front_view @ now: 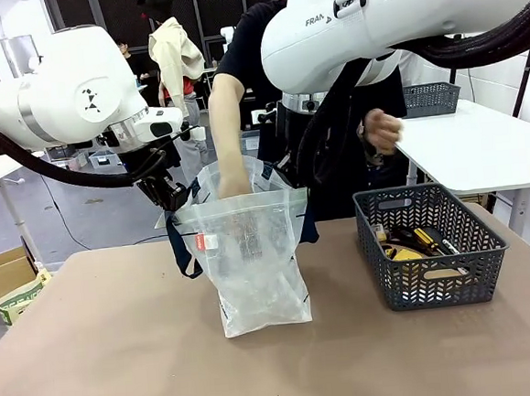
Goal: Transfer purchased items from the store into the shopping bag.
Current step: Move the Reusable shopping bag to the right side of the table.
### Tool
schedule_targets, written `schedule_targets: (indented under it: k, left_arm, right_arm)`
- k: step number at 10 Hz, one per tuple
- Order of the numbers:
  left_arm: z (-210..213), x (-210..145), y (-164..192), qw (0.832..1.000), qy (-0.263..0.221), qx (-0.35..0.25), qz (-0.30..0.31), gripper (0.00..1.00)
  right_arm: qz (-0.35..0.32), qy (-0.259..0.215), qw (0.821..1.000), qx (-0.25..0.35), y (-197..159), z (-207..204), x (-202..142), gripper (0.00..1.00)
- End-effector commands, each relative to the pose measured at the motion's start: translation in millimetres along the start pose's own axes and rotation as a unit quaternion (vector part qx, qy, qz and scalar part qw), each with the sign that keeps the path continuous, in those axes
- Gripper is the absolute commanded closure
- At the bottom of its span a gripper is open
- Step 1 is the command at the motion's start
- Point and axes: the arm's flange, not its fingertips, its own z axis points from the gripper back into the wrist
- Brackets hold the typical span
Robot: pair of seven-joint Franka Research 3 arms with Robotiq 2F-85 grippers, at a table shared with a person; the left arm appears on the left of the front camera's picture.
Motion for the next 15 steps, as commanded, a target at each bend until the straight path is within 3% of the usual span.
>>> schedule_targets:
  k: [1,15]
  left_arm:
    - [-1.1,-1.5,1.0,1.000,0.002,0.002,-0.001,1.00]
    - [-1.1,-1.5,1.0,1.000,0.002,0.002,-0.001,1.00]
  right_arm:
    - [0.007,0.001,1.000,0.000,-1.1,0.1,-0.2,1.00]
    - [0.007,0.001,1.000,0.000,-1.1,0.1,-0.2,1.00]
